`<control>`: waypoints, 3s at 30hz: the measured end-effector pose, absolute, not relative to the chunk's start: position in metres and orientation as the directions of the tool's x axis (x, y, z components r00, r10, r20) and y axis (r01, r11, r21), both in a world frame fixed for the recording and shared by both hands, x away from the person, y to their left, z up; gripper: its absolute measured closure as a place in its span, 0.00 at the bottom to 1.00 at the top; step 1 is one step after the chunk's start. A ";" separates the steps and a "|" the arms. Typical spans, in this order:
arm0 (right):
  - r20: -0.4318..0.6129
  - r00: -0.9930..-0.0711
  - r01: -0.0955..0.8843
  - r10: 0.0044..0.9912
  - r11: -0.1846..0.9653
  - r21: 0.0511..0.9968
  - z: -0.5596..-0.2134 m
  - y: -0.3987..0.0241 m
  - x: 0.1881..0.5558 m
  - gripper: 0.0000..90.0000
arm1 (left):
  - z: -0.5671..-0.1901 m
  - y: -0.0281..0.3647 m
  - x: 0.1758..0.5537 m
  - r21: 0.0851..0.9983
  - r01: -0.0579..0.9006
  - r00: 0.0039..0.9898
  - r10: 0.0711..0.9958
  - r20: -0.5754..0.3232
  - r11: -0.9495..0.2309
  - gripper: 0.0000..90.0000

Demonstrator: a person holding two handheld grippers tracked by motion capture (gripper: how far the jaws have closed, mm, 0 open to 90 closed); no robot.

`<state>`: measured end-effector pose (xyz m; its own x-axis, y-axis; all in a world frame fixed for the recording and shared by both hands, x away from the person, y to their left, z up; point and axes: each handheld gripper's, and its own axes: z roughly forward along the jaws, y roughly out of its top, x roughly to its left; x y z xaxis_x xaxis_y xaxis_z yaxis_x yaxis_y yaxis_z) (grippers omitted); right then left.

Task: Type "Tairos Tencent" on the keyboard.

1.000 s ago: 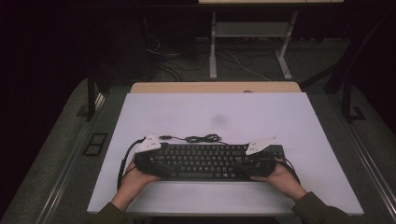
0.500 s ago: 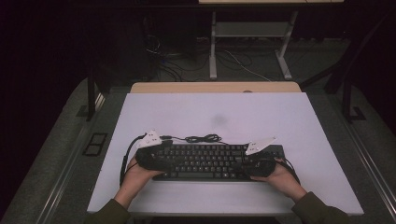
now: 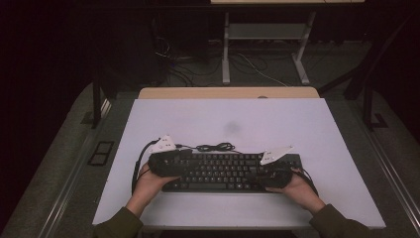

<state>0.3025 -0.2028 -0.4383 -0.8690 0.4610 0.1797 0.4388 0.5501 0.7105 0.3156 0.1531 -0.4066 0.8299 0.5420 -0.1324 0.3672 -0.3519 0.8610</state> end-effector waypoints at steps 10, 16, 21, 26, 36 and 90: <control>0.184 -0.869 0.441 0.460 0.550 0.709 -0.438 -0.203 0.303 0.99 | -0.412 0.138 0.323 0.835 0.377 0.854 0.499 -0.146 -0.401 0.91; 0.184 -0.868 0.442 0.461 0.549 0.710 -0.438 -0.203 0.303 0.99 | -0.413 0.129 0.326 0.818 0.384 0.864 0.480 -0.153 -0.429 0.99; 0.184 -0.868 0.441 0.460 0.549 0.710 -0.438 -0.203 0.303 0.99 | -0.416 0.123 0.328 0.802 0.390 0.864 0.481 -0.148 -0.452 0.99; 0.183 -0.869 0.440 0.459 0.550 0.710 -0.438 -0.203 0.303 0.99 | -0.421 0.119 0.330 0.783 0.392 0.869 0.474 -0.143 -0.483 0.99; 0.184 -0.869 0.441 0.459 0.550 0.710 -0.438 -0.203 0.303 0.99 | -0.428 0.117 0.332 0.750 0.414 0.857 0.498 -0.130 -0.516 0.99; 0.184 -0.871 0.437 0.456 0.548 0.713 -0.438 -0.204 0.303 0.99 | -0.421 0.133 0.321 0.805 0.397 0.847 0.513 -0.138 -0.441 0.38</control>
